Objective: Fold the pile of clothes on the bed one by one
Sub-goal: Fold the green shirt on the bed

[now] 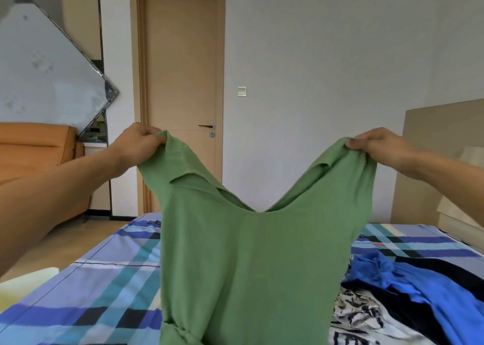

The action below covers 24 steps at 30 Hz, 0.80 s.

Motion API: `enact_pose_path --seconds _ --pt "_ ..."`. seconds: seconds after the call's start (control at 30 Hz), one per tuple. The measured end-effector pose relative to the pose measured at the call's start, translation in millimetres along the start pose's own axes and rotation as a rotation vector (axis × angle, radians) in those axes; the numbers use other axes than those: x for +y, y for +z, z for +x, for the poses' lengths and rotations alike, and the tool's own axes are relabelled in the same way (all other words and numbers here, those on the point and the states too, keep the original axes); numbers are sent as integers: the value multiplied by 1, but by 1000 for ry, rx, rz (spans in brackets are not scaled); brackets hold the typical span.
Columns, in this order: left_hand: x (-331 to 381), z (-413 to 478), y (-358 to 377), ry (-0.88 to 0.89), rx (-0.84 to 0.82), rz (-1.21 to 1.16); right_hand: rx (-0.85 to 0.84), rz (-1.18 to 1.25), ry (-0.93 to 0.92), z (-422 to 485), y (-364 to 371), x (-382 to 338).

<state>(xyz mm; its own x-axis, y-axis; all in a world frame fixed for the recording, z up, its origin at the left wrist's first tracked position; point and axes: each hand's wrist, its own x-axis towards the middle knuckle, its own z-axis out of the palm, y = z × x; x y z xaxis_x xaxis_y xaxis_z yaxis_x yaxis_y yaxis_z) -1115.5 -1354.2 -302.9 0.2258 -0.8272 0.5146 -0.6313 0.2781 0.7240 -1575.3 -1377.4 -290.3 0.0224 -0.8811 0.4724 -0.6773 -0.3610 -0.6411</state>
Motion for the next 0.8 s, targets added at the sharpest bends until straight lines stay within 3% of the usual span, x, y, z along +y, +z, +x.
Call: enact_pose_path --seconds 0.07,0.2,0.4,0.47,0.57,0.67,0.8 --pt "6 -4 1 -34 -41 -130 -132 212 115 -6 4 -9" --pt "8 -8 1 -7 -173 -237 -234 191 218 -13 12 -19" --pt "3 -18 -16 -89 -598 180 -606 39 311 -31 4 -27" --pt "-1 -17 -16 -156 -592 173 -672 51 328 -34 2 -25" --pt "-5 -17 -7 -351 -449 114 -572 189 452 -33 9 -20" --pt "-7 -24 6 -554 -411 171 -395 293 558 -33 27 -21" --pt "19 -31 29 -479 -392 95 -360 505 482 -40 65 -49"
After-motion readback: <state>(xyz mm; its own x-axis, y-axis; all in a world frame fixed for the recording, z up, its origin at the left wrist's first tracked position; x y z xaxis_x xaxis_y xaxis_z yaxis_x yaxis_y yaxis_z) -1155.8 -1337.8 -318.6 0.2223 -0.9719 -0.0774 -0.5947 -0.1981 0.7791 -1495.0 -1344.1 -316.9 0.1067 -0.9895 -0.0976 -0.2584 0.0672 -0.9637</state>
